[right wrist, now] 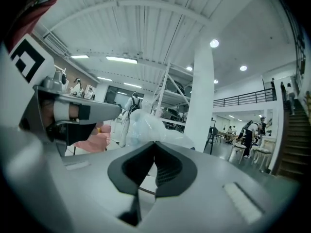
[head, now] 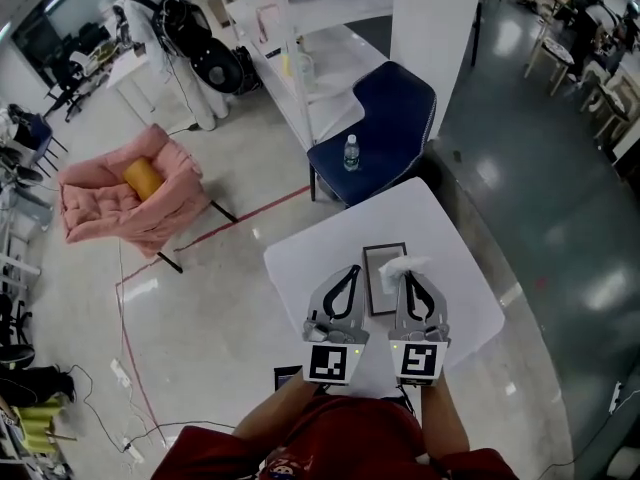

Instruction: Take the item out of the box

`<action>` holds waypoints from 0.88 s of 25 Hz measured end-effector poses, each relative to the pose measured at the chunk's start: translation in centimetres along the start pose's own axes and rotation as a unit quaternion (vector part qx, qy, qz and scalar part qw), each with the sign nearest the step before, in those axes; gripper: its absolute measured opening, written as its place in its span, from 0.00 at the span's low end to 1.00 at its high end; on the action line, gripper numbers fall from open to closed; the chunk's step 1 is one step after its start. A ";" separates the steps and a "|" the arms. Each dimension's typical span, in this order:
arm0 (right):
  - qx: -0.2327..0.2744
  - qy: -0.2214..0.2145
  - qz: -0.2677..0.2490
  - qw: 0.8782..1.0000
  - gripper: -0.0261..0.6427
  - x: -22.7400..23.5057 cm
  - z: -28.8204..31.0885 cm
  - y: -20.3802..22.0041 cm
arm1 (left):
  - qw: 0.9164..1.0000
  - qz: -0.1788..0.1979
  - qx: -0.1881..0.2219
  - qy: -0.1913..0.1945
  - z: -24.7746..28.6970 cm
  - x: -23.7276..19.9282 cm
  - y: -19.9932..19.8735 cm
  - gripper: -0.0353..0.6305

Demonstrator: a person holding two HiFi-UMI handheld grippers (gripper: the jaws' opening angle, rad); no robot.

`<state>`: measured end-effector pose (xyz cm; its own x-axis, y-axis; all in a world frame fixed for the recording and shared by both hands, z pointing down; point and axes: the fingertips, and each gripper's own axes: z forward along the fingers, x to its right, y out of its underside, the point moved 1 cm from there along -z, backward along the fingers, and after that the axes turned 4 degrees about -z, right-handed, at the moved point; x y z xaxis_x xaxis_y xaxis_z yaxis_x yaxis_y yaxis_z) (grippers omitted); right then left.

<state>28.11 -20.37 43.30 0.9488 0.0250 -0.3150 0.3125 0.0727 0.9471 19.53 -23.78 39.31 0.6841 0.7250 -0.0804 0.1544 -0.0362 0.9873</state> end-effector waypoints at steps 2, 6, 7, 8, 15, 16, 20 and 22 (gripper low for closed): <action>0.016 0.005 0.003 1.000 0.04 0.1 -0.2 -1.0 | 1.000 0.003 0.002 0.000 -0.1 0.0 -0.2 0.06; 0.042 0.021 0.009 0.999 0.04 0.9 -1.0 -2.6 | 1.000 0.010 0.005 0.002 -0.3 0.4 -0.2 0.06; 0.046 0.026 0.012 0.999 0.04 1.1 -1.2 -3.0 | 1.000 0.007 0.007 0.000 -0.4 0.4 -0.2 0.06; 0.049 0.031 0.014 0.998 0.04 1.3 -1.3 -3.4 | 1.000 0.004 0.009 -0.001 -0.4 0.4 -0.3 0.06; 0.072 0.077 0.034 0.994 0.04 3.1 -1.6 -5.7 | 1.000 0.008 0.025 0.001 0.0 0.3 -1.8 0.06; 0.074 0.079 0.038 0.993 0.04 3.3 -1.7 -5.9 | 1.000 0.001 0.030 -0.002 0.0 0.2 -2.1 0.06; 0.072 0.074 0.053 0.993 0.04 3.5 -2.2 -6.2 | 0.999 -0.001 0.035 -0.003 0.0 0.4 -2.7 0.06; 0.080 0.081 0.061 0.992 0.04 3.6 -2.3 -6.7 | 0.999 -0.003 0.041 -0.003 0.0 0.4 -3.0 0.06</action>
<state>29.33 -18.47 35.66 0.9640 0.1844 -0.1918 0.2125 -0.0997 0.9721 19.38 -23.39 36.26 0.6873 0.7210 -0.0879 0.2160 -0.0874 0.9725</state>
